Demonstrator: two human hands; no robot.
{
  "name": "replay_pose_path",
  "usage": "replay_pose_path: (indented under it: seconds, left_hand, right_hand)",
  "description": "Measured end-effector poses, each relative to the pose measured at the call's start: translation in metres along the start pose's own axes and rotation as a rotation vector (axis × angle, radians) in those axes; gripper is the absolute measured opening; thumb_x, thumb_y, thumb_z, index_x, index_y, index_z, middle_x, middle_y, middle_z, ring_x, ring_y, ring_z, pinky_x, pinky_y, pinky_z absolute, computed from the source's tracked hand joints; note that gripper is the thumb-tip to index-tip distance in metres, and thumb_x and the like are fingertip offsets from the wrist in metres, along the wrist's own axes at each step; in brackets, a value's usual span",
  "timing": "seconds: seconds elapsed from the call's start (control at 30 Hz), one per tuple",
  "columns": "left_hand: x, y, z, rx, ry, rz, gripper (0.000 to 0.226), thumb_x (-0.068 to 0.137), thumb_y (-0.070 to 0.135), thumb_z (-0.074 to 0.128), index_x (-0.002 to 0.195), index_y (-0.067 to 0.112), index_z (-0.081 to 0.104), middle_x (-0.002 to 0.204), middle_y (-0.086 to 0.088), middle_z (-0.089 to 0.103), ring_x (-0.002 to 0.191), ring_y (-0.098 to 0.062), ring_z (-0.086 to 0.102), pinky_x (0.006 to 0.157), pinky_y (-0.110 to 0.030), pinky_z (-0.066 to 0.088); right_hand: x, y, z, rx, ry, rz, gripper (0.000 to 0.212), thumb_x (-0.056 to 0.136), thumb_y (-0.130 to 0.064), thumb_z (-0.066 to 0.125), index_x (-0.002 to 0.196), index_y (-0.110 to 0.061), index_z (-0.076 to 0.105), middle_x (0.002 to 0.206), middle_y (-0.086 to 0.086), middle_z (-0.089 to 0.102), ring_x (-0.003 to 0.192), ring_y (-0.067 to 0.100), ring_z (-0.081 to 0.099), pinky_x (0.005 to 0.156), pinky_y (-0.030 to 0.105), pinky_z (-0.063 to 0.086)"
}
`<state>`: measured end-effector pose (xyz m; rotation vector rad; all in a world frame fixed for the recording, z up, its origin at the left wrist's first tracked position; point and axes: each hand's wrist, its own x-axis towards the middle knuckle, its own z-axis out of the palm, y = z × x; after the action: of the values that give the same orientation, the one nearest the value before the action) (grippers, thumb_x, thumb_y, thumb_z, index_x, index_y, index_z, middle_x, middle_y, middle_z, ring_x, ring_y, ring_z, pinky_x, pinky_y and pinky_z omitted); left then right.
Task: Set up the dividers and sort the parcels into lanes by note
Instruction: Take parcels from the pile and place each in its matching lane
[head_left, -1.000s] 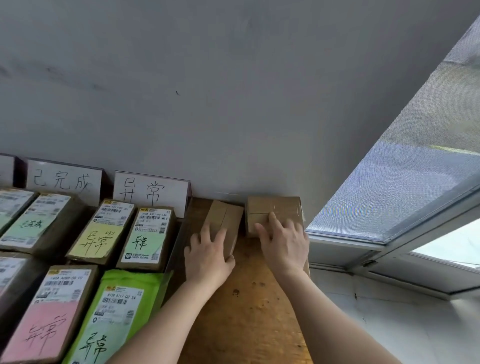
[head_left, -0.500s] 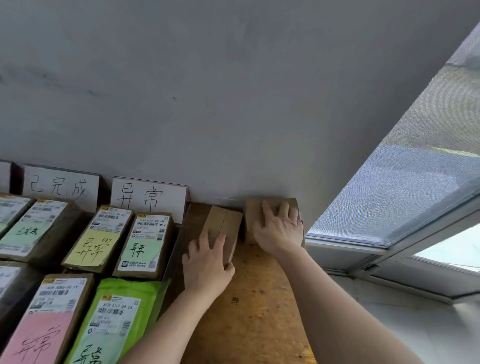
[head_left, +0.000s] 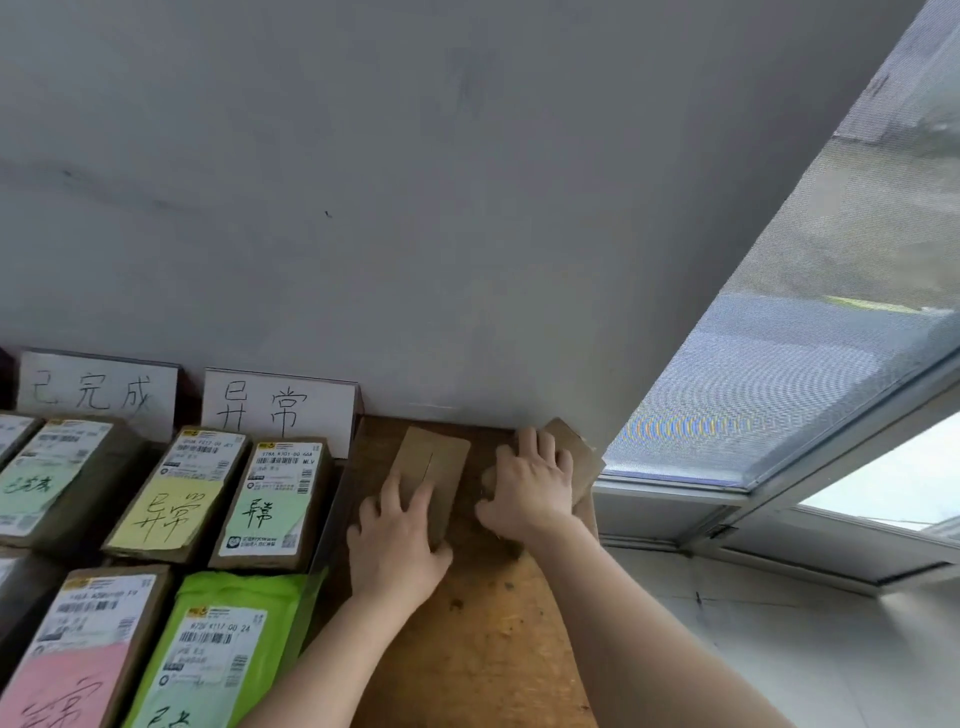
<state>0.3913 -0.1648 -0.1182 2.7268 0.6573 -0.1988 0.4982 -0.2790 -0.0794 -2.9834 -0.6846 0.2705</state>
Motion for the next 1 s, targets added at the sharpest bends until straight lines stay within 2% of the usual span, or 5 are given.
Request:
replay_pose_path:
  seconds: [0.17,0.43,0.67,0.8,1.0]
  left_hand:
    - [-0.012,0.001,0.003,-0.044,0.005,-0.003,0.075,0.086,0.052,0.059,0.15,0.036,0.023,0.161,-0.004,0.009,0.141,-0.034,0.025,0.109,-0.049,0.033]
    - [-0.043,0.001,0.005,-0.575,-0.014,-0.093,0.065,0.089,0.043,0.061,0.147,0.036,0.032,0.156,0.0,0.023,0.139,-0.025,0.032,0.11,-0.043,0.038]
    - [-0.067,0.0,0.006,-1.556,-0.192,-0.489,0.044,0.099,0.013,0.039,0.135,0.035,0.047,0.116,-0.001,0.063,0.111,-0.023,0.057,0.1,-0.047,0.046]
    - [-0.071,-0.008,0.019,-1.34,-0.055,-0.526,0.042,0.103,0.022,0.034,0.144,0.032,0.04,0.144,-0.004,0.048,0.128,-0.027,0.047,0.107,-0.048,0.04]
    - [-0.08,-0.003,0.024,-1.079,-0.113,-0.385,0.084,0.09,0.044,0.064,0.156,0.022,0.018,0.157,-0.004,0.03,0.143,-0.025,0.032,0.114,-0.043,0.03]
  right_hand:
    - [-0.036,0.008,0.035,0.196,0.425,0.013,0.024,0.069,-0.036,0.075,0.08,-0.016,0.068,0.103,0.005,0.06,0.097,0.031,0.056,0.082,0.042,0.052]
    - [-0.069,0.022,0.02,0.406,0.11,0.442,0.083,0.077,-0.047,0.061,0.151,-0.04,0.024,0.164,0.002,-0.003,0.15,0.027,-0.007,0.108,0.05,0.033]
    - [-0.112,0.036,0.034,1.202,0.144,0.486,0.09,0.054,-0.041,0.064,0.14,-0.029,0.044,0.139,-0.005,0.052,0.126,0.014,0.051,0.109,0.041,0.041]
    - [-0.131,0.053,0.066,1.159,-0.014,0.532,0.062,0.065,-0.049,0.064,0.123,-0.061,0.046,0.112,-0.015,0.068,0.104,0.012,0.065,0.098,0.046,0.05]
    - [-0.156,0.033,0.03,1.232,-0.043,0.502,0.076,0.063,-0.042,0.052,0.138,-0.036,0.048,0.115,0.001,0.063,0.097,0.01,0.054,0.066,0.013,0.037]
